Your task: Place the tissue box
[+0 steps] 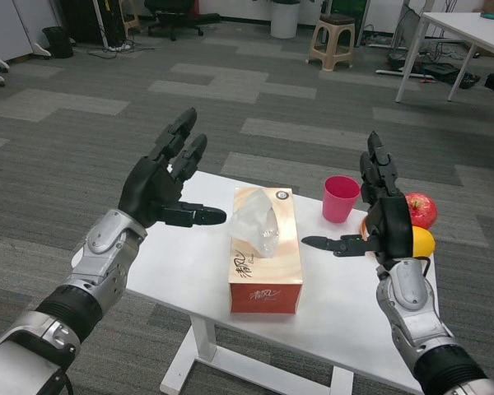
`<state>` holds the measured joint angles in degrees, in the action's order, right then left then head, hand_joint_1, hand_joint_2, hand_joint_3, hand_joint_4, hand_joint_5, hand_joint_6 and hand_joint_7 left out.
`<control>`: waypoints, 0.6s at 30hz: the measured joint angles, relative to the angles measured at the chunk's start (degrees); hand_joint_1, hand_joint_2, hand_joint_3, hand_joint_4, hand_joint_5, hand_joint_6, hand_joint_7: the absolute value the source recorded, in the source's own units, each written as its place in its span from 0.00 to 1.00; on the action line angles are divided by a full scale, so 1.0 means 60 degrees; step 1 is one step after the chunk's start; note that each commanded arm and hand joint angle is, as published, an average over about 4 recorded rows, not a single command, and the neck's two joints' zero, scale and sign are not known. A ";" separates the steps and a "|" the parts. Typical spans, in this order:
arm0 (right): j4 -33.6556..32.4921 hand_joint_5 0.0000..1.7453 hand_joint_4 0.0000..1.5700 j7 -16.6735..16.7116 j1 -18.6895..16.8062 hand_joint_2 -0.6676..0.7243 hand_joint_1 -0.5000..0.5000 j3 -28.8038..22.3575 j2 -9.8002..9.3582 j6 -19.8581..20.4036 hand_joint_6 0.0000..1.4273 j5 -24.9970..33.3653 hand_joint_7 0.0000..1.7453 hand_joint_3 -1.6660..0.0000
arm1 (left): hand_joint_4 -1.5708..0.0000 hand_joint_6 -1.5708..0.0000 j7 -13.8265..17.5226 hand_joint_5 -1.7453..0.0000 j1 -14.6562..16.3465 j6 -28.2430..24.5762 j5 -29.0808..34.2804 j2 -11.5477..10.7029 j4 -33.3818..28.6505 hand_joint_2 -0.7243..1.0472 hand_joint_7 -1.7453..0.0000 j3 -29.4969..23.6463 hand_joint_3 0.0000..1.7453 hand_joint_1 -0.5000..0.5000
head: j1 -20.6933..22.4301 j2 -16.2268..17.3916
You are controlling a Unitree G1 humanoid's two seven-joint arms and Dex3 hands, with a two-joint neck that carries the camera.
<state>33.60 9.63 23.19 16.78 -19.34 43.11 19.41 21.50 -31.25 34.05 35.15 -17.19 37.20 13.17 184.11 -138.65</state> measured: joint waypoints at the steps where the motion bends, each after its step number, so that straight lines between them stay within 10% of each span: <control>1: -0.0004 0.00 0.00 0.0019 0.0000 0.45 0.17 0.0015 -0.0006 0.0004 0.00 0.0000 0.00 0.86 | 1.00 1.00 0.0000 1.00 0.0000 0.0000 -0.0002 0.0010 0.0000 0.70 1.00 0.0017 0.00 1.00 | -0.0005 -0.0018; 18: 0.0074 0.00 0.00 0.0192 0.0001 0.45 0.12 0.0413 -0.0055 0.0034 0.00 0.0000 0.00 0.86 | 1.00 1.00 0.0000 1.00 0.0002 0.0000 -0.0019 0.0017 0.0000 0.70 1.00 0.0064 0.00 1.00 | 0.0057 -0.0132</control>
<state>34.05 10.78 23.20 19.25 -19.67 43.32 19.41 21.50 -31.24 34.05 35.03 -17.09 37.20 13.55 184.45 -139.44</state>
